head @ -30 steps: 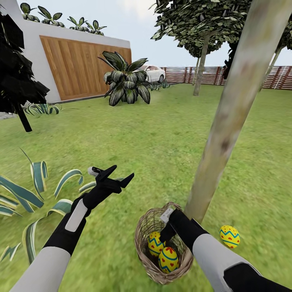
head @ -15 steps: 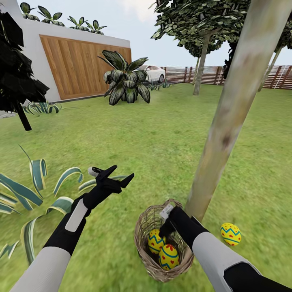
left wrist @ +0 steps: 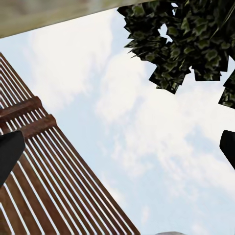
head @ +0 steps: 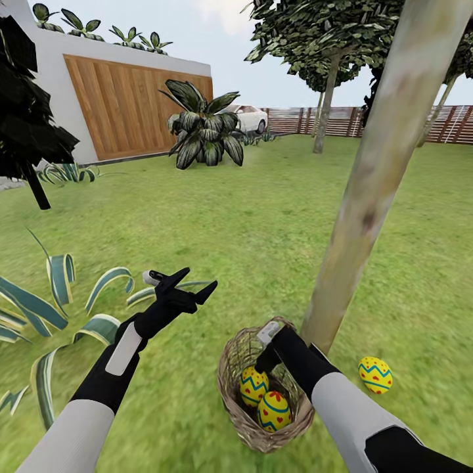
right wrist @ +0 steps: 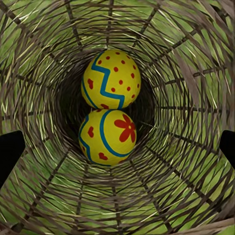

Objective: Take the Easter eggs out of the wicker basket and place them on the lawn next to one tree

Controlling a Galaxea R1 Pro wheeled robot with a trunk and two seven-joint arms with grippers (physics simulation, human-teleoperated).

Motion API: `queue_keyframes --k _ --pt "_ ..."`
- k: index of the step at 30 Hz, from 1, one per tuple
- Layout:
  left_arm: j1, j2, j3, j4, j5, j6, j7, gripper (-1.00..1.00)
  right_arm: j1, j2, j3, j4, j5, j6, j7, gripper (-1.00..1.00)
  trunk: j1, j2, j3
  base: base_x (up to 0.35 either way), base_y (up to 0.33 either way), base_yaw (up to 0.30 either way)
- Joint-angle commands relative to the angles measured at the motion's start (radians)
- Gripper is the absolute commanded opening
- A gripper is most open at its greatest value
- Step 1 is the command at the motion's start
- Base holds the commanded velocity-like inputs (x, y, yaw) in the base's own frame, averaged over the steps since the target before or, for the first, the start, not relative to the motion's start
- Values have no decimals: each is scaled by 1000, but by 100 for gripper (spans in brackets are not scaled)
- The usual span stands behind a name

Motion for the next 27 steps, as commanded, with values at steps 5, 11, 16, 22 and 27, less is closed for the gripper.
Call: queue_keyframes --k 5,11,16,22,27 --pt "-1 -1 -2 0 3 6 -1 100 0 -3 -2 -5 8 4 3 100 19 -36 -17 0 0 0" --pt "-1 -12 -2 0 3 6 11 100 -3 -2 -2 -5 5 6 2 100 42 -78 -35 0 0 0" --pt "-1 -14 -2 0 3 3 12 100 -21 -3 -5 5 1 8 3 100 61 -113 -51 0 0 0" --pt "-1 -16 -16 0 3 0 12 100 -23 -1 -6 13 1 9 2 100 84 -155 -70 0 0 0" --pt "-1 -16 -25 0 3 0 12 100 -23 1 -7 14 0 10 2 100 103 -190 -86 0 0 0"
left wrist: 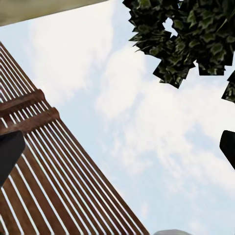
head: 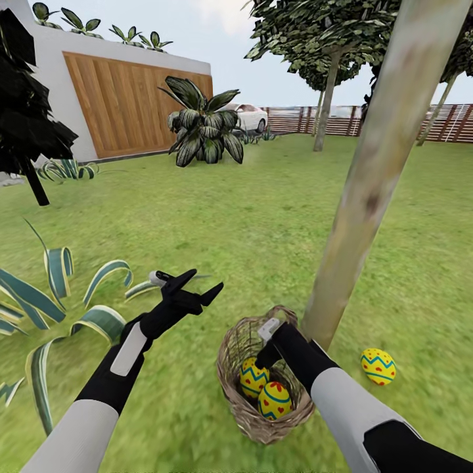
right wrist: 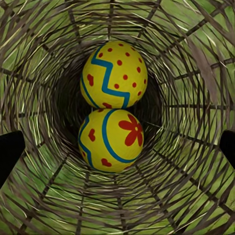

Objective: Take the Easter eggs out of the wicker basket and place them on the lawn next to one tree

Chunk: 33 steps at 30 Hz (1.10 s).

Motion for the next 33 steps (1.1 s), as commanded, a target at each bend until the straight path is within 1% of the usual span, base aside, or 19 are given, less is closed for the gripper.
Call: queue_keyframes --k 1,13,18,21,23,26,33 --pt "-1 0 -1 0 3 7 -2 100 0 0 2 -1 11 4 8 100 4 -8 -4 0 0 0" --pt "-1 -1 -2 0 3 7 -2 100 0 -3 2 -2 12 5 7 100 50 -92 -42 0 0 0" --pt "-1 -1 -1 0 4 7 -2 100 0 -4 2 -2 12 5 7 100 50 -92 -42 0 0 0" --pt "0 -21 -2 7 3 7 -2 100 0 -4 2 -1 12 5 7 100 50 -92 -42 85 -70 0" --pt "-1 -26 -1 22 3 7 -2 100 0 -4 1 -1 12 5 7 100 50 -92 -42 201 -207 0" --pt "-1 -27 0 54 3 7 -4 100 0 -1 1 -3 12 4 9 100 50 -92 -42 138 -134 0" --pt "-1 -28 0 62 5 6 -5 100 0 0 2 3 14 5 7 100 50 -92 -42 17 -16 0"
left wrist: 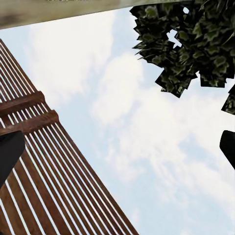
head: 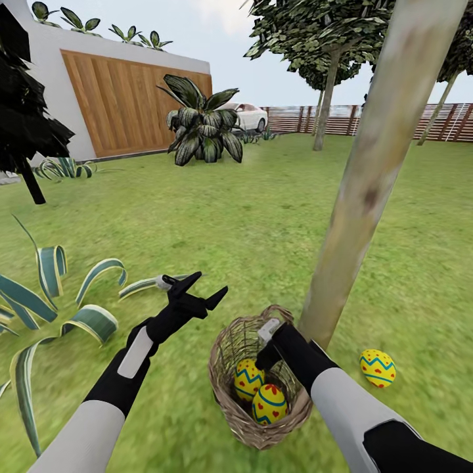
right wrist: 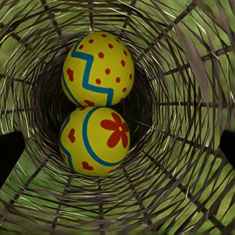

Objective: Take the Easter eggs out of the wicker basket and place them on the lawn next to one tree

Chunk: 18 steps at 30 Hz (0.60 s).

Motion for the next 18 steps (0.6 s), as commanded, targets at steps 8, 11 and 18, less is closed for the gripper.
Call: queue_keyframes --k 8,11,18 --pt "-1 1 -1 0 3 7 -1 100 0 4 8 21 16 2 7 100 7 -14 -7 0 0 0" --pt "-1 2 -1 0 3 7 -1 100 0 5 8 39 16 3 5 100 19 -35 -17 0 0 0" --pt "-1 1 -1 0 3 6 -1 100 -8 4 6 46 15 3 5 100 46 -84 -38 0 0 0"
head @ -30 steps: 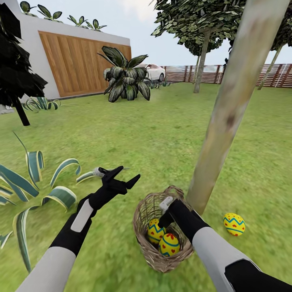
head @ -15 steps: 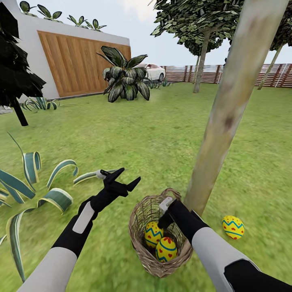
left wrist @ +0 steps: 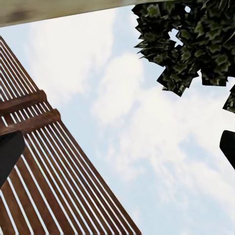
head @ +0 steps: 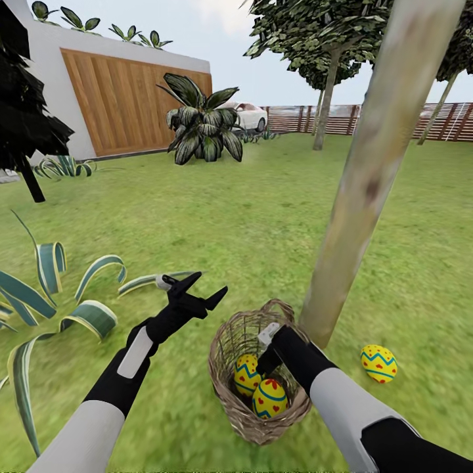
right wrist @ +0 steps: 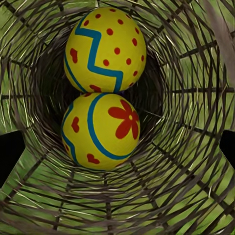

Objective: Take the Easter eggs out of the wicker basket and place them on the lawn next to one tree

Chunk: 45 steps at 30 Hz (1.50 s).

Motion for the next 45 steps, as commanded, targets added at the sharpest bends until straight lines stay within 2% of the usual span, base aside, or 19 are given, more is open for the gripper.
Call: queue_keyframes --k 1,5,10,16,19,26,32,45 --pt "-1 0 -1 0 3 7 -1 100 -3 0 2 -1 10 3 8 100 4 -8 -4 0 0 0" --pt "-1 -1 -1 0 4 6 -1 100 -12 -1 2 0 10 4 6 100 19 -36 -17 0 0 0" --pt "-1 -1 -1 0 3 6 0 100 -33 -4 1 -1 12 4 3 100 22 -38 -36 0 0 0" --pt "-1 -1 -1 0 3 5 0 100 -46 0 0 0 8 4 -109 100 25 -39 -59 0 0 0" --pt "0 -1 -1 0 3 6 0 100 -46 1 0 -1 4 3 -128 100 26 -40 -71 0 0 0" --pt "-1 -1 -1 0 3 6 0 100 -47 1 0 -4 1 0 -123 100 29 -42 -98 0 0 0" --pt "-1 -1 -1 0 2 6 0 100 -47 1 0 -7 1 0 -68 100 32 -43 -121 0 0 0" --pt "-1 -1 -1 0 2 6 0 100 -47 0 0 -18 6 1 -64 100 38 -46 -171 0 0 0"
